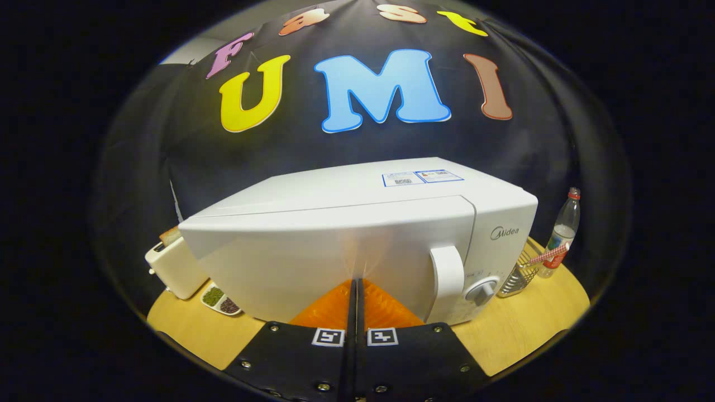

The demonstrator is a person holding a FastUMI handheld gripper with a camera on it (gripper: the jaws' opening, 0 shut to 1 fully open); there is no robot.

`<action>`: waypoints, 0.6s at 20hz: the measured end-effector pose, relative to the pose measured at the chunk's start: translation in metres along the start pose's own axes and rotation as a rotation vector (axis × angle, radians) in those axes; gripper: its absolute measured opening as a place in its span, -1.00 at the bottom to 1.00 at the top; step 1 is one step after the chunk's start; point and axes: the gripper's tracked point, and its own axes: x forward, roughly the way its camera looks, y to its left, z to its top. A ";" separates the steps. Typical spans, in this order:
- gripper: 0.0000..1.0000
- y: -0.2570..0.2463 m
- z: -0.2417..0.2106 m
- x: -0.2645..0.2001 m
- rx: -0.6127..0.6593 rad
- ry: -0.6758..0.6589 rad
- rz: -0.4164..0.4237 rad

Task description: Open the microwave, put the food inside, and close the microwave door.

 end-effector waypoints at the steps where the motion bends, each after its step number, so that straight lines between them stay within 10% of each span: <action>1: -0.97 0.000 0.001 0.000 -0.022 -0.001 -0.007; 12: -0.97 0.016 0.032 -0.070 -0.043 -0.113 -0.009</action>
